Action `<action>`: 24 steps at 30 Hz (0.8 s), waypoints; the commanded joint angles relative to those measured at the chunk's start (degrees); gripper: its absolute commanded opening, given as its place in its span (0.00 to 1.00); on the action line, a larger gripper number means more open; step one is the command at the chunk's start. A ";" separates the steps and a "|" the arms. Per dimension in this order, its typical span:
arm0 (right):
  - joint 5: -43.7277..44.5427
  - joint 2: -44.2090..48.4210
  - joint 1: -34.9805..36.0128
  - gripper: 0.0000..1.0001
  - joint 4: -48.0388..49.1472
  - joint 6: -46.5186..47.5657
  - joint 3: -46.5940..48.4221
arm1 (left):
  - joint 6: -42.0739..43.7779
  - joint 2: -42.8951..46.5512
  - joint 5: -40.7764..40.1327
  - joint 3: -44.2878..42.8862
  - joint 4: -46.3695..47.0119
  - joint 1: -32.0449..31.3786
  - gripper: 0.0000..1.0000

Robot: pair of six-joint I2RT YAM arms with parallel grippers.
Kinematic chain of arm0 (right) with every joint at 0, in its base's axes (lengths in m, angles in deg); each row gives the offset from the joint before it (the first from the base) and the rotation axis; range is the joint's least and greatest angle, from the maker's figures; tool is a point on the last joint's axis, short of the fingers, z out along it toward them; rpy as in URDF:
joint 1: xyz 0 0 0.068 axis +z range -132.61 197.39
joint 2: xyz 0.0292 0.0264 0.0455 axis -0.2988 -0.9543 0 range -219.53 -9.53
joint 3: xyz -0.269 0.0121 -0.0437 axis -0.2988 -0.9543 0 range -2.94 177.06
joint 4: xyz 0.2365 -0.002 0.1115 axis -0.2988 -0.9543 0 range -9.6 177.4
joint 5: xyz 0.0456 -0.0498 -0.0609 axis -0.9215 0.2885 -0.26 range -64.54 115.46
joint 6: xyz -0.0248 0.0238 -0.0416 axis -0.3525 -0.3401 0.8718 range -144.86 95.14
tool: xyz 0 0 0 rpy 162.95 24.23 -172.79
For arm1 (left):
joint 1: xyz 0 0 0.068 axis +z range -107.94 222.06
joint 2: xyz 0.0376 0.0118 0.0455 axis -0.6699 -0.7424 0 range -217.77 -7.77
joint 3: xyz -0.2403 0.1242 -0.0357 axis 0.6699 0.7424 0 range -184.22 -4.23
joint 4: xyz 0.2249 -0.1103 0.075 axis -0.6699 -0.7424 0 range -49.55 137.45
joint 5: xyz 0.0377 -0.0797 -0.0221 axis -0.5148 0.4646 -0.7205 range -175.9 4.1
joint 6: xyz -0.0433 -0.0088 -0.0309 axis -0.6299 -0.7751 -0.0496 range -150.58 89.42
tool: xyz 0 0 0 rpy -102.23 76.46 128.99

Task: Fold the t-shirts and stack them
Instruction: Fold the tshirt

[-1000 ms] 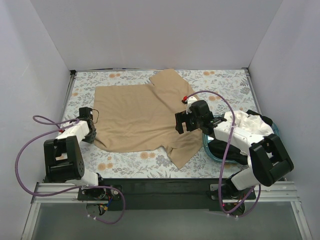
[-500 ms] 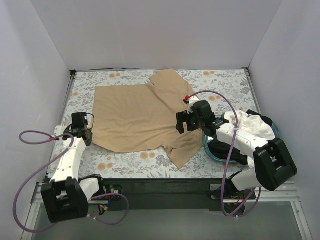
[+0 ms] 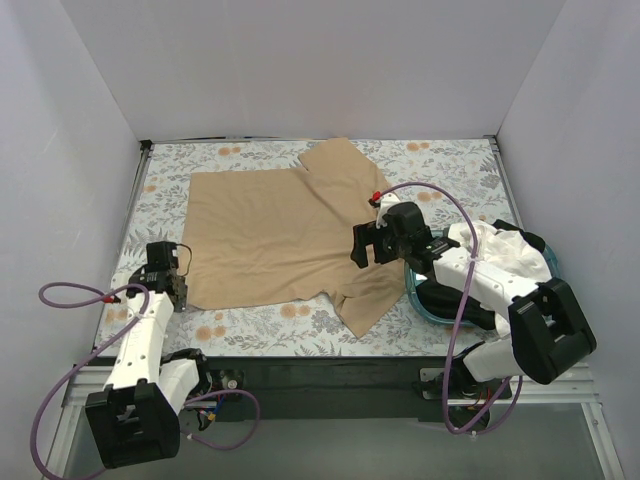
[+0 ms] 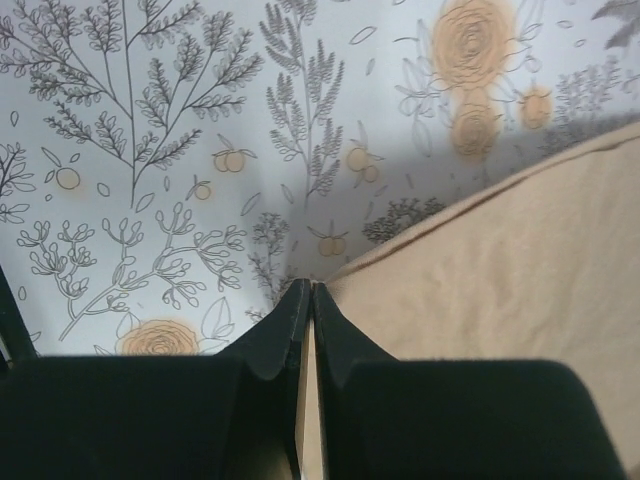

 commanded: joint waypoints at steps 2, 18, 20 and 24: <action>-3.15 3.06 -0.10 0.98 0.69 -1.18 -0.30 | -5.49 3.25 0.41 3.35 0.24 0.24 0.00; 7.56 10.00 27.30 0.92 -13.91 -5.91 -8.28 | -5.75 5.64 0.67 6.52 4.81 0.24 0.00; 8.43 10.01 29.60 0.91 -14.00 -6.97 -9.52 | -5.49 6.16 1.20 6.69 5.25 0.24 0.00; 11.16 6.67 31.28 0.82 -15.14 -7.42 -9.70 | -6.02 6.60 1.03 6.08 4.38 0.24 0.00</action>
